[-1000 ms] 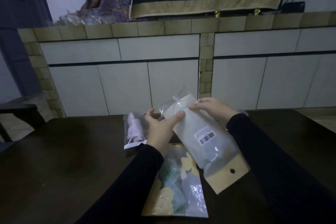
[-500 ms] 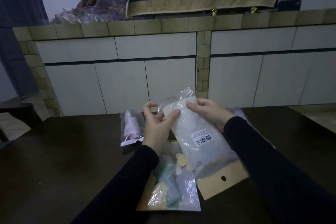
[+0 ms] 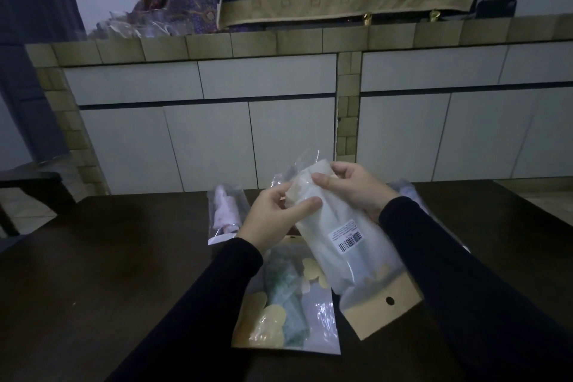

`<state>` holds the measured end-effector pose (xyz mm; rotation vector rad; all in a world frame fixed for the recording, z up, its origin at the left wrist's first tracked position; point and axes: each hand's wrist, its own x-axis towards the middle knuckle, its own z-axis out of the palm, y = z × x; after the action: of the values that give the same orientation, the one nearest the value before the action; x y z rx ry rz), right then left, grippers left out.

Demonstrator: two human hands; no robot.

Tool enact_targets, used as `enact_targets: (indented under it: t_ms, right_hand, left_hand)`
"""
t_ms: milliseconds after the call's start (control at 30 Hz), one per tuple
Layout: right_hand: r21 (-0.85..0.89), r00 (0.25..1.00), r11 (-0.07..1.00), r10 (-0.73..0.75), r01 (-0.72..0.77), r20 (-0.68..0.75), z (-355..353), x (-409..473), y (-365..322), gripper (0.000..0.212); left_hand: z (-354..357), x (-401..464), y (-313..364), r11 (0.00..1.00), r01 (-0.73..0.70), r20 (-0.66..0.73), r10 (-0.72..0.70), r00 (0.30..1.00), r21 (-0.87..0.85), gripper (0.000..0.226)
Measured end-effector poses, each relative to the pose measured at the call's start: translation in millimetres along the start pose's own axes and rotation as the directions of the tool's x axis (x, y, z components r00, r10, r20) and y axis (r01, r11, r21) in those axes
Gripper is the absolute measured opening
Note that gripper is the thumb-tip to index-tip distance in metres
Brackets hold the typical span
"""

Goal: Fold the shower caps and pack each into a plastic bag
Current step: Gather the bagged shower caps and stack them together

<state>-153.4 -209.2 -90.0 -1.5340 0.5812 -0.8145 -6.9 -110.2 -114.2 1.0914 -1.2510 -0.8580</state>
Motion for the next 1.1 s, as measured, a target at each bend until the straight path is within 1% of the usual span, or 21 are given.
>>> enact_targets:
  t_ms: [100,133,167,233,300,333,367,433,500,567,633,700,767,833,900,933,967,1000,1033,1100]
  right_hand:
    - [-0.017,1.0,1.0,-0.021,0.021,-0.003,-2.0,-2.5,-0.6,0.039]
    - [-0.014,1.0,1.0,-0.027,0.027,-0.015,-2.9,-3.3,-1.4,0.036]
    - [-0.009,0.999,0.999,-0.037,0.037,-0.038,-3.9,-4.1,-2.6,0.032]
    - [0.005,0.993,0.998,-0.063,0.064,-0.095,-5.9,-5.5,-5.2,0.028]
    - [-0.012,0.993,0.998,-0.068,0.067,-0.099,-8.9,-6.3,-5.5,0.037]
    - [-0.03,0.996,0.998,-0.054,0.052,-0.073,-9.9,-7.9,-5.8,0.042]
    - [-0.052,0.999,0.998,-0.039,0.037,-0.038,-9.9,-9.1,-5.0,0.042]
    - [-0.078,1.0,0.996,-0.031,0.031,0.004,-9.6,-9.7,-1.9,0.031]
    - [-0.042,0.999,0.998,-0.042,0.041,-0.022,-7.0,-9.4,-1.9,0.014]
    - [-0.019,0.998,0.999,-0.04,0.04,-0.039,-5.0,-8.4,-2.6,0.013]
    - [-0.023,0.998,0.998,-0.056,0.056,0.0,-3.3,-7.7,-1.6,0.016]
    - [-0.005,0.997,0.998,-0.063,0.063,0.038,-1.5,-7.1,1.7,0.016]
    - [0.004,0.997,0.998,-0.064,0.063,0.043,-0.4,-9.8,-0.5,0.016]
    - [0.017,0.996,0.998,-0.057,0.056,0.066,-5.3,-14.4,-5.2,0.014]
    - [0.025,0.988,1.0,-0.009,0.005,0.155,-13.5,-19.2,-9.0,0.015]
    - [0.009,0.981,1.0,0.02,-0.022,0.191,-16.7,-20.0,-7.0,0.018]
    - [-0.019,0.981,0.999,0.039,-0.036,0.191,-17.9,-19.6,-4.5,0.02]
    - [-0.041,0.987,0.999,0.027,-0.02,0.161,-17.1,-18.9,-2.4,0.018]
    - [-0.048,0.992,0.999,-0.008,0.014,0.123,-14.9,-18.0,-0.2,0.014]
    - [-0.03,0.997,0.998,-0.061,0.063,0.047,-13.0,-14.3,4.6,0.023]
  left_hand:
    - [-1.1,-1.3,-2.0,1.0,0.0,0.057,-0.001,0.998,0.018,0.006]
    - [0.0,-1.3,-2.7,1.0,-0.029,0.042,0.029,0.999,0.01,0.014]
    - [1.5,-0.9,-3.6,0.998,-0.066,-0.005,0.066,0.998,-0.007,0.027]
    - [5.9,0.0,-2.7,0.987,-0.128,-0.155,0.112,0.982,-0.098,0.049]
    - [8.2,-0.5,-1.1,0.974,-0.102,-0.259,0.048,0.965,-0.2,0.059]
    - [8.3,-1.3,-0.5,0.971,-0.06,-0.269,-0.006,0.963,-0.233,0.058]
    - [8.0,-2.2,-0.4,0.969,-0.011,-0.254,-0.053,0.966,-0.247,0.054]
    - [8.3,-4.3,0.1,0.97,0.05,-0.191,-0.097,0.977,-0.236,0.037]
    - [9.4,-5.5,0.7,0.967,0.062,-0.159,-0.103,0.982,-0.246,0.018]
    - [7.4,-4.6,0.4,0.963,0.057,-0.164,-0.102,0.981,-0.262,0.009]
    - [3.4,-2.7,-1.2,0.966,0.057,-0.159,-0.1,0.982,-0.251,0.013]
    - [1.8,-2.3,-1.9,0.967,0.052,-0.109,-0.081,0.991,-0.25,0.016]
    - [1.1,-2.4,-1.9,0.975,0.041,-0.065,-0.057,0.996,-0.22,0.018]
    - [-2.2,-1.9,-2.1,0.98,0.028,-0.062,-0.041,0.997,-0.199,0.022]
    - [-7.1,-0.4,-2.7,0.976,0.02,-0.067,-0.036,0.997,-0.217,0.024]
    - [-8.8,-0.4,-2.5,0.97,0.029,-0.053,-0.043,0.998,-0.24,0.021]
    - [-9.7,-0.9,-1.6,0.961,0.047,-0.021,-0.055,0.998,-0.273,0.017]
    - [-10.0,-1.6,-0.7,0.948,0.081,0.023,-0.077,0.997,-0.309,0.019]
    - [-10.2,-1.6,-0.4,0.935,0.118,0.069,-0.101,0.992,-0.335,0.025]
    - [-9.8,-2.2,1.8,0.93,0.172,0.14,-0.133,0.981,-0.324,0.034]
